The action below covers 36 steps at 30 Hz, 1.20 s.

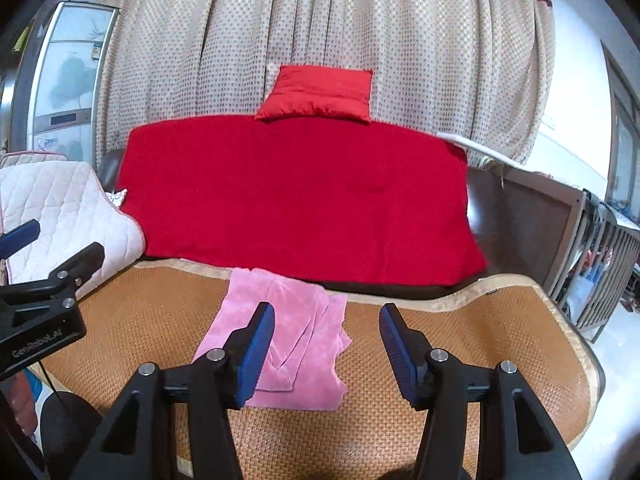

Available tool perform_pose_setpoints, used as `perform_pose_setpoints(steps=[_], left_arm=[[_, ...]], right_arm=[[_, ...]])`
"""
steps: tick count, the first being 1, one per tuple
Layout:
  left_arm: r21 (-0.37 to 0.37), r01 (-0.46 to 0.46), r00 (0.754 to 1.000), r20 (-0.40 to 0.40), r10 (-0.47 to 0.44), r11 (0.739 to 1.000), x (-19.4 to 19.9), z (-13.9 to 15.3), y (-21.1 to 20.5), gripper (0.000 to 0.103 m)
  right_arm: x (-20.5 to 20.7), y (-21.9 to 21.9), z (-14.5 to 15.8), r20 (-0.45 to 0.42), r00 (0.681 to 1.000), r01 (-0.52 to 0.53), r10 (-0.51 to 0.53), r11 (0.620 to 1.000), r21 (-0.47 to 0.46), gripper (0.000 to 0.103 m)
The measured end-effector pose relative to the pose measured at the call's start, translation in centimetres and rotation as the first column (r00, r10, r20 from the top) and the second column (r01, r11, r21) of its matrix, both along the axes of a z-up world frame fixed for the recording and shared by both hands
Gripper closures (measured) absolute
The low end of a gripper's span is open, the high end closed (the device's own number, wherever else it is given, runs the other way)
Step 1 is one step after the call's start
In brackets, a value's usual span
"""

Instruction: Fold large clothes

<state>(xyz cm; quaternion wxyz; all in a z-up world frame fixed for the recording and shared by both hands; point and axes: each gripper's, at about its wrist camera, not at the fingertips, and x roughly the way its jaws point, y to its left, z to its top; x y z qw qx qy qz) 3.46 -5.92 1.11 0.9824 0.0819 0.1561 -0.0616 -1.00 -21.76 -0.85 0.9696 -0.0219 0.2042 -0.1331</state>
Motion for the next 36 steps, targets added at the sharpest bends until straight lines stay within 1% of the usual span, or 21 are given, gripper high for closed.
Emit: perform_pose_setpoints(steps=[7,12,20,36], left_arm=[[-0.005,0.008,0.998,0.057,-0.008,1.000,-1.7,1.6,0.0,0.003],[-0.001,0.011,0.997,0.082,-0.011,1.000,-2.4,2.3,-0.1,0.003],[0.002,0.022,0.994,0.104,-0.022,1.000,-3.1,2.9,-0.4,0.002],[-0.001,0.012,0.989,0.150,-0.012,1.000,-4.5,3.5,0.3,0.002]], right_arm=[[-1.1,0.4,1.0,0.025,1.000,-0.007,0.007,1.000,-0.001,0.044],[-1.7,0.5,1.4,0.042,0.999,-0.008,0.008,1.000,0.000,0.043],[-2.4,0.3,2.0,0.058,0.998,0.004,-0.005,1.000,0.004,0.043],[-3.6,0.7,2.9,0.077,0.997,0.018,-0.018,1.000,-0.001,0.043]])
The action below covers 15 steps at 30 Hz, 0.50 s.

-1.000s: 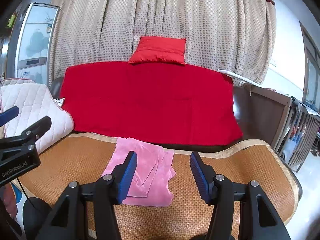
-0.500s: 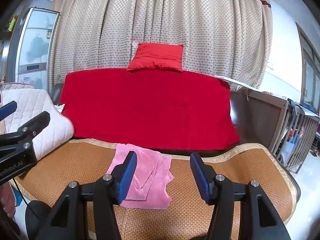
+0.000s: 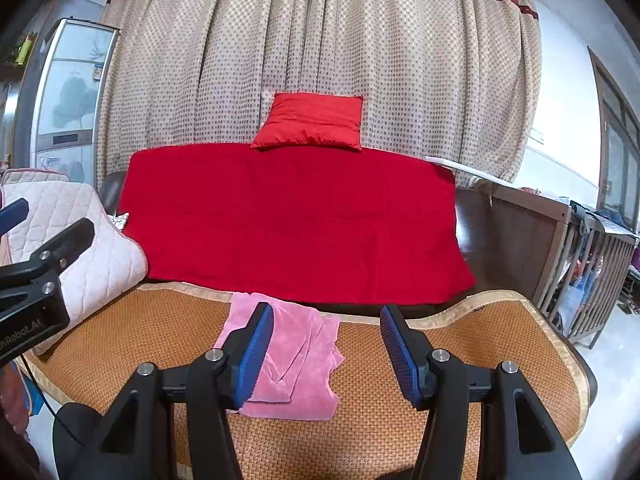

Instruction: Fold large clothes

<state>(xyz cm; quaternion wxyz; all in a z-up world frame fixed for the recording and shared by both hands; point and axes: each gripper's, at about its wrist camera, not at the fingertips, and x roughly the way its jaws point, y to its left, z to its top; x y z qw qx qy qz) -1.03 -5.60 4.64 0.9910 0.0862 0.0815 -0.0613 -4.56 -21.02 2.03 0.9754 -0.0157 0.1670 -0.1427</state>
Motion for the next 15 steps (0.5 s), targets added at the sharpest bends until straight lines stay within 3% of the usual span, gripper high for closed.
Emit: perform_pose_setpoints(steps=[15], left_arm=[[-0.013,0.011,0.999,0.045,-0.010,1.000,-1.7,0.8,0.2,0.002]], right_arm=[[-1.7,0.5,1.0,0.031,0.999,0.011,-0.010,1.000,-0.009,0.043]])
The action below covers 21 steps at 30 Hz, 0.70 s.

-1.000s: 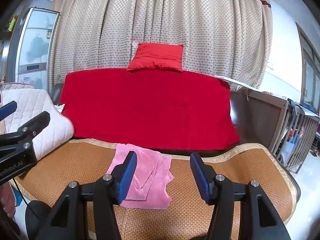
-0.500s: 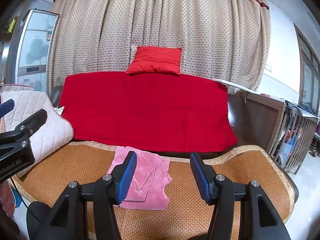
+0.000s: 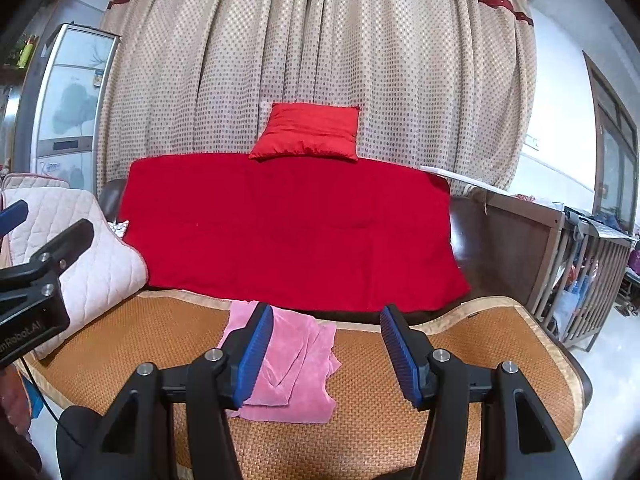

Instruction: Fold large clothes

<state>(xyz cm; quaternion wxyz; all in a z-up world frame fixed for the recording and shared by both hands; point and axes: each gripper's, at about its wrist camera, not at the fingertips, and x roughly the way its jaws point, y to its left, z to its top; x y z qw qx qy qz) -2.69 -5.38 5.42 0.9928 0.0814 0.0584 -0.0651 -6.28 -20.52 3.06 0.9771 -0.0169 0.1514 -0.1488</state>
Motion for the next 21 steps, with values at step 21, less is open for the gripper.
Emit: perform_pose_setpoints(steps=[21], left_arm=[[0.001,-0.001,0.998,0.062,0.001,1.000,-1.9,0.9,0.3,0.000]], right_arm=[[-2.0,-0.3,1.0,0.027,1.000,0.015,-0.015,1.000,-0.006,0.041]])
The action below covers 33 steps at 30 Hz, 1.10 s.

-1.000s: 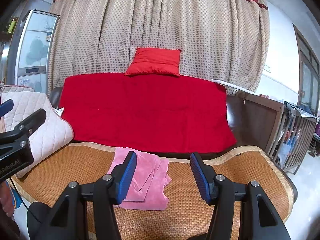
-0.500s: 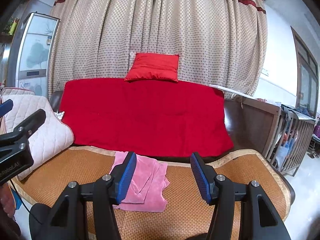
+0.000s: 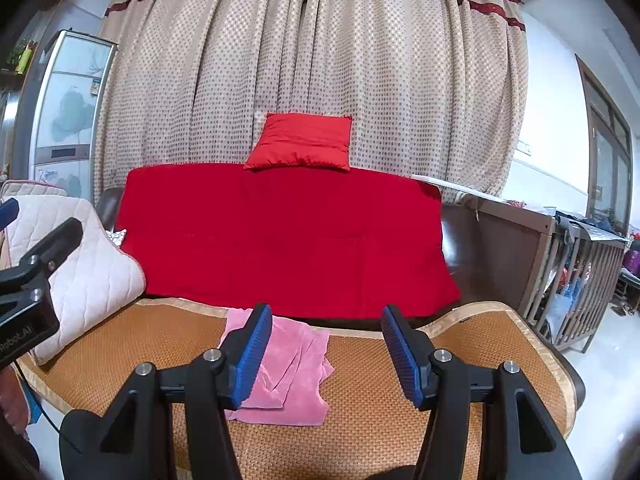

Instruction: Fold large clothes

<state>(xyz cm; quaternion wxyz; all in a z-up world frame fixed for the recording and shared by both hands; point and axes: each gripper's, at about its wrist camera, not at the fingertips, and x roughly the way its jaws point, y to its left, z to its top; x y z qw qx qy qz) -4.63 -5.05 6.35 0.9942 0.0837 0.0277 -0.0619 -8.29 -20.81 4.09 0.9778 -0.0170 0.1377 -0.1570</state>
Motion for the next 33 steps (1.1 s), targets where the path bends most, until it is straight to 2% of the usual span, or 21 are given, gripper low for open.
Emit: perform_pose_setpoints(steps=[33], left_arm=[[-0.006,-0.007,1.000,0.022,0.007,1.000,-0.5,1.0,0.8,0.000]], right_arm=[[-0.4,-1.0,0.3,0.008,1.000,0.004,-0.004,1.000,0.007,0.041]])
